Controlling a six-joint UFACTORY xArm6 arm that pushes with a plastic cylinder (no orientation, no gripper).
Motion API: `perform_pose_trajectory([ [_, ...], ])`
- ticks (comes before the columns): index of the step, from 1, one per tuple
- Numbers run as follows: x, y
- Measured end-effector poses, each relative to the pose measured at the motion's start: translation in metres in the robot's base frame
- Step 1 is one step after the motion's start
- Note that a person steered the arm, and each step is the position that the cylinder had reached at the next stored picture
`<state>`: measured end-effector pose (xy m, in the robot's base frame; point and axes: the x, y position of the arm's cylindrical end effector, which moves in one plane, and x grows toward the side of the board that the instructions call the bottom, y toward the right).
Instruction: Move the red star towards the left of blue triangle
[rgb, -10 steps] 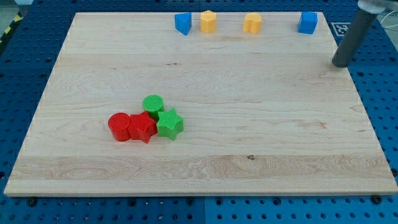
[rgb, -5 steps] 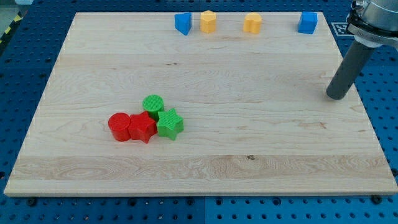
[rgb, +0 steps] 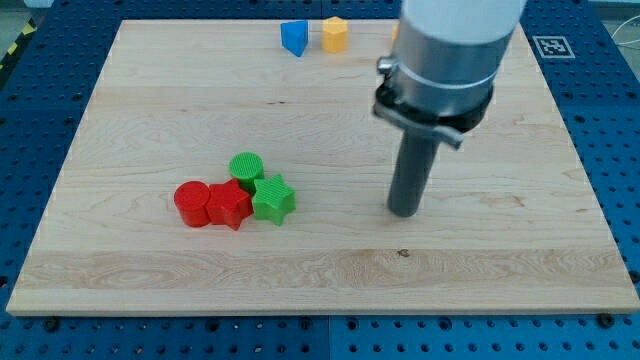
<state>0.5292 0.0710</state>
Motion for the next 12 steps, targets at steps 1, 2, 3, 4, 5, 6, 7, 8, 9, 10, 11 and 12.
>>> perform_pose_trajectory([
  [1, 0.025, -0.051],
  [2, 0.036, -0.111],
  [3, 0.036, -0.148],
  [4, 0.015, -0.171],
  [5, -0.018, -0.177],
  [6, -0.044, -0.183],
  [7, -0.072, -0.194],
  [8, -0.103, -0.200],
  [9, -0.133, -0.211],
  [10, -0.159, -0.219],
  [11, -0.167, -0.214],
  [12, -0.165, -0.204],
])
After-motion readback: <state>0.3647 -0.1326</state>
